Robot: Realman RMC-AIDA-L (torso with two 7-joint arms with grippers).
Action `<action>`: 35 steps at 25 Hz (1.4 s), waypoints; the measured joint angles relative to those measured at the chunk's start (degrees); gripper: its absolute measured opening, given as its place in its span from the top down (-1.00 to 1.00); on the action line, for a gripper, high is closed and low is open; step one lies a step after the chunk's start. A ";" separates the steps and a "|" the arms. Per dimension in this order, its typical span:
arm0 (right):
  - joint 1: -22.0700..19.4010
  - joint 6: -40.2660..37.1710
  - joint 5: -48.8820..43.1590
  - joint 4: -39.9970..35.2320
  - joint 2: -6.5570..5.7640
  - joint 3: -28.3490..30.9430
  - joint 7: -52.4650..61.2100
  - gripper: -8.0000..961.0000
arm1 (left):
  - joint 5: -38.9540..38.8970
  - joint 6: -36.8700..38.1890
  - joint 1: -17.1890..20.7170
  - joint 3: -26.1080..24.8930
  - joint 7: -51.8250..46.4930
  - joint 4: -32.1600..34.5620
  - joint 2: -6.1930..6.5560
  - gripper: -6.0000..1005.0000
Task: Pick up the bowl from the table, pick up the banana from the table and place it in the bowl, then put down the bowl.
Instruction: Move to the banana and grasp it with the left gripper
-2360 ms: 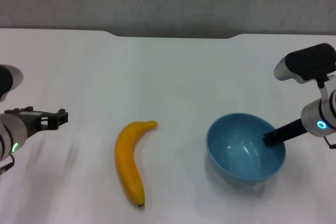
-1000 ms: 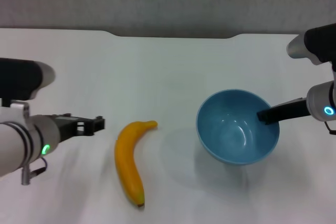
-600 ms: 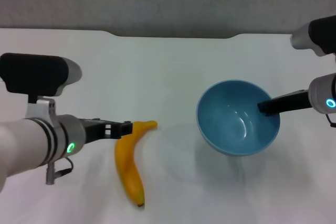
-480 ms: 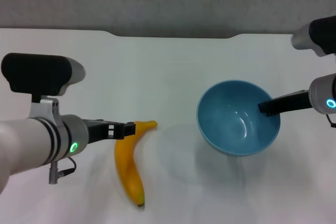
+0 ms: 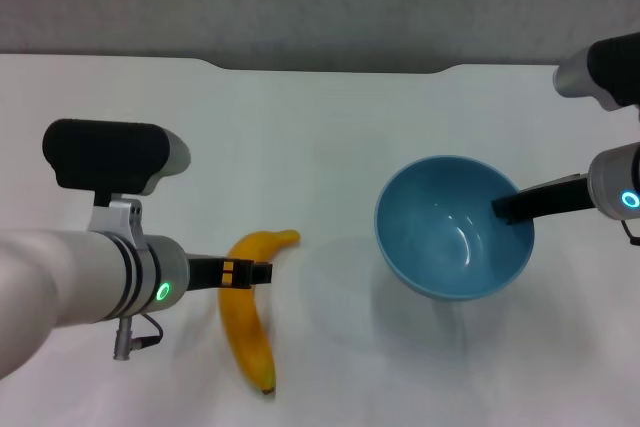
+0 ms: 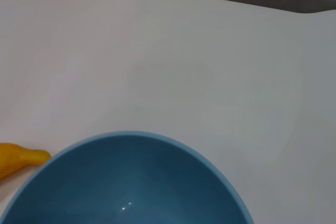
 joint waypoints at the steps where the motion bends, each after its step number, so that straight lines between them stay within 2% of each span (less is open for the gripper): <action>1: 0.00 0.03 0.03 0.01 0.00 0.07 0.02 0.89 | 0.00 -0.15 -0.11 0.05 0.00 0.45 -0.02 -0.55; 16: -0.19 0.50 0.42 0.63 -0.08 0.29 -0.04 0.88 | -3.02 -2.98 -3.05 0.91 -0.28 7.84 -0.13 -0.55; 25: -0.17 0.52 0.52 1.00 -0.01 0.24 -0.26 0.87 | -4.75 -9.68 -5.76 1.42 -0.45 15.28 -0.29 -0.55; 35: -0.20 0.60 0.54 1.73 0.07 -0.20 -0.29 0.87 | -4.63 -11.56 -5.89 2.07 -0.18 16.81 -0.19 -0.55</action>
